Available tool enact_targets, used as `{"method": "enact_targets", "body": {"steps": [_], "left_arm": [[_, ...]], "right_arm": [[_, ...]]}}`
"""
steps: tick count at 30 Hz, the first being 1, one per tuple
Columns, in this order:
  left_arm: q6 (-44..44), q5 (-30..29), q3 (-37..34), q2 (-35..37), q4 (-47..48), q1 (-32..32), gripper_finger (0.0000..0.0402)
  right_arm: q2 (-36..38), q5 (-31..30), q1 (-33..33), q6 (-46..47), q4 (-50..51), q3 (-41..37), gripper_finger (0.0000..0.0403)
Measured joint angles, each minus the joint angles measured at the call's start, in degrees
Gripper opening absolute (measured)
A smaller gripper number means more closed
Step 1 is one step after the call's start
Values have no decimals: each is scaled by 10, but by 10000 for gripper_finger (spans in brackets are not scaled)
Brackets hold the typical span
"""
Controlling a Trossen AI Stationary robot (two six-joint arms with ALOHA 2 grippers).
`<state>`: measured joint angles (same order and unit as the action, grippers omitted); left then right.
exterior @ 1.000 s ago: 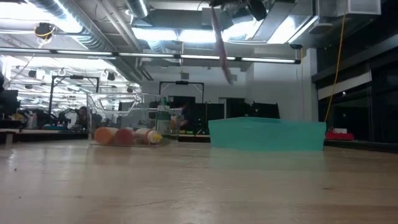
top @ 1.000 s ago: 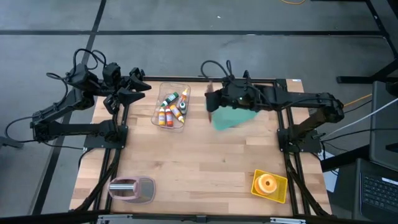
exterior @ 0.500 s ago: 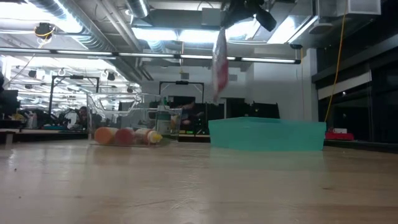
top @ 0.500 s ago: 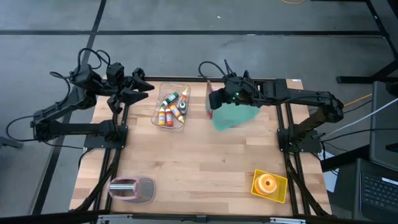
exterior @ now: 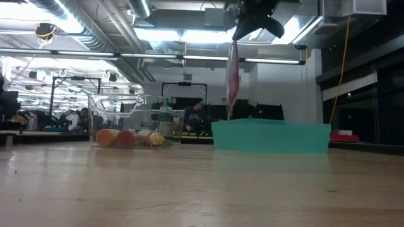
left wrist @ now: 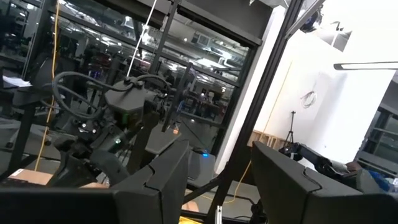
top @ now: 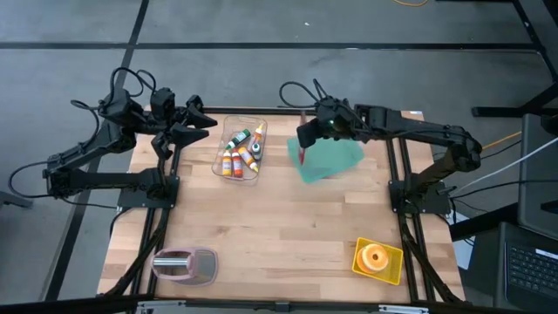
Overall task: Pick & Place Food Item
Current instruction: Put the red popcorn bag into the blue bin
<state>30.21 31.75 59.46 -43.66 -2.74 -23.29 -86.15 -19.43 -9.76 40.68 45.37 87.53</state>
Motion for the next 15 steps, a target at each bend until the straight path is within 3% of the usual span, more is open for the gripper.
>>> {"method": "enact_targets", "body": {"steps": [6,15], "left_arm": [[-5,1,0,0,0,0,168],[-10,1,0,0,0,0,168]], "right_arm": [[0,5,-13,-8,15,-13,0],[0,26,-18,9,-14,-98,0]]}}
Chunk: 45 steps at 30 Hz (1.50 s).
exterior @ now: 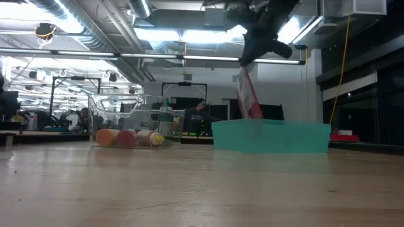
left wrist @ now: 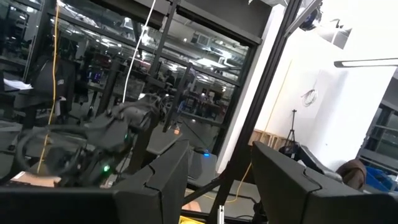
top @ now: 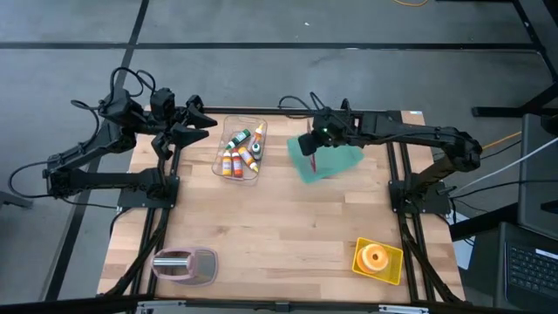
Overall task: Pick & Place Food Item
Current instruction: Put the red popcorn bag into the blue bin
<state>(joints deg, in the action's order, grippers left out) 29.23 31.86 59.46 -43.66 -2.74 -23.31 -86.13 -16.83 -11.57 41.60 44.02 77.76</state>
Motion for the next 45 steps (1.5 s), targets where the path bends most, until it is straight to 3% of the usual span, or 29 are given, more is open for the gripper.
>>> {"method": "enact_targets", "body": {"steps": [11,29,39,45], "left_arm": [[5,0,0,-13,0,0,168],[6,-2,0,-35,-2,0,168],[0,-2,0,-47,-1,0,168],[0,-3,0,-60,-1,0,168]], "right_arm": [[0,30,-2,44,-125,-113,0],[40,48,-37,-3,-52,-124,0],[41,84,-30,23,-116,-226,0],[41,92,-34,21,-147,-236,0]]}}
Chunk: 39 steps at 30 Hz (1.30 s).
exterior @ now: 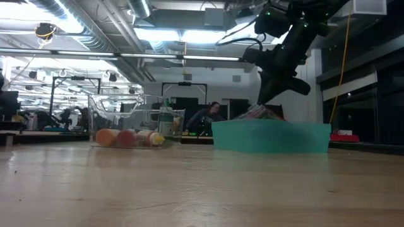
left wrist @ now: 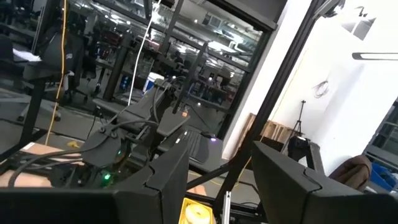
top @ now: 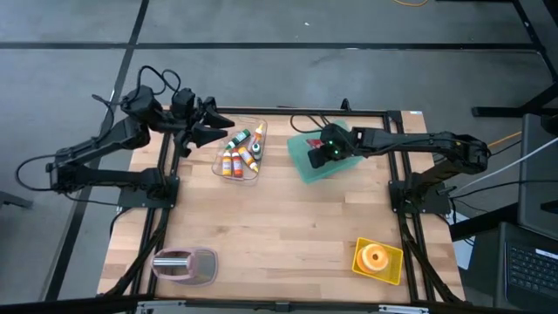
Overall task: Pick & Place Food Item
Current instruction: Put the red popcorn bag into the blue bin, then return to Home Position
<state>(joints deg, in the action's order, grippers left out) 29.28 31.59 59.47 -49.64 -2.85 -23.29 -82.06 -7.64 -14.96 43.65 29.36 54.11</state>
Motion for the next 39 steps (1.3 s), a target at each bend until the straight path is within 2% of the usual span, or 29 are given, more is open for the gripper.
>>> {"method": "enact_targets", "body": {"steps": [5,16,19,24,27,33,39], "left_arm": [[6,0,0,-12,-7,0,168],[6,-11,0,-21,-58,-1,168],[3,-34,2,-17,-92,-1,168],[-11,-56,23,-5,-223,-2,168],[-15,-60,42,8,-242,-13,168],[-66,-66,83,36,-145,-14,168],[-141,-108,161,42,45,28,168]], "right_arm": [[0,2,0,5,0,0,24],[11,12,6,23,-7,9,203],[32,11,23,5,-94,32,226],[73,5,48,-54,-262,92,228],[89,-3,64,-92,-303,145,219],[87,42,124,-172,-300,255,200],[85,22,214,-275,-298,319,169]]}}
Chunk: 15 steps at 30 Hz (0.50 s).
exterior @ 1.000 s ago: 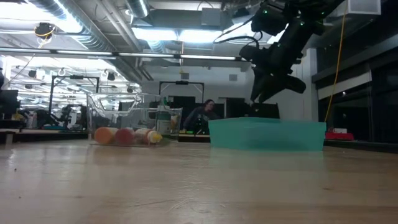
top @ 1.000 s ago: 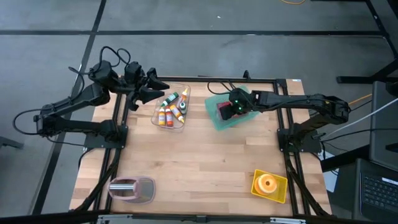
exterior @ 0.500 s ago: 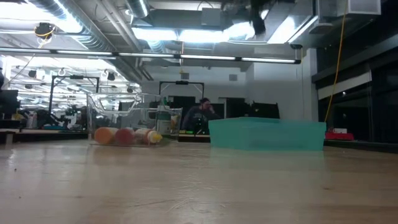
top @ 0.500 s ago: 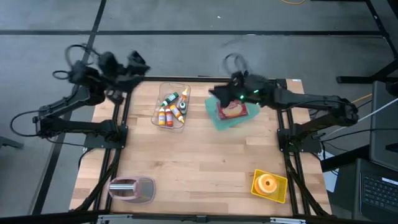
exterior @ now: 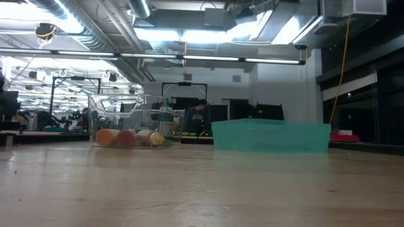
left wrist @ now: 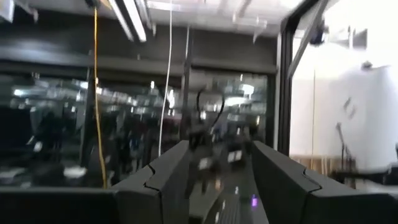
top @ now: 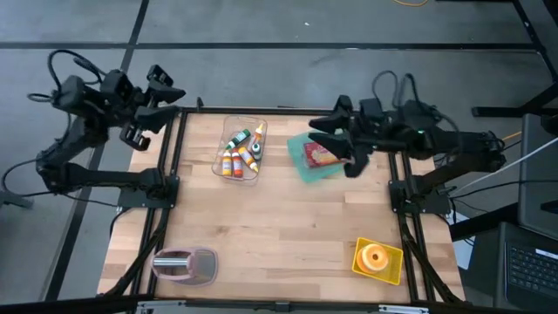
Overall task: Pick & Place Food Item
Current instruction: Return to Home Position
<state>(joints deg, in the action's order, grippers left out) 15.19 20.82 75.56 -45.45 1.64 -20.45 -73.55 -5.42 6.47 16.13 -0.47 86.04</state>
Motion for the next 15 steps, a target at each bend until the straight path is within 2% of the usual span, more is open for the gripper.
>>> {"method": "enact_targets", "body": {"steps": [3,6,10,15], "left_arm": [[-42,-28,38,-1,99,25,162],[-57,-55,49,3,145,43,149],[-15,-58,49,21,162,51,137],[-14,-62,50,44,165,50,135]], "right_arm": [[1,-17,35,-50,5,18,147],[1,-38,54,-76,21,20,130],[1,-40,63,-32,35,20,115],[0,1,65,32,66,20,109]]}}
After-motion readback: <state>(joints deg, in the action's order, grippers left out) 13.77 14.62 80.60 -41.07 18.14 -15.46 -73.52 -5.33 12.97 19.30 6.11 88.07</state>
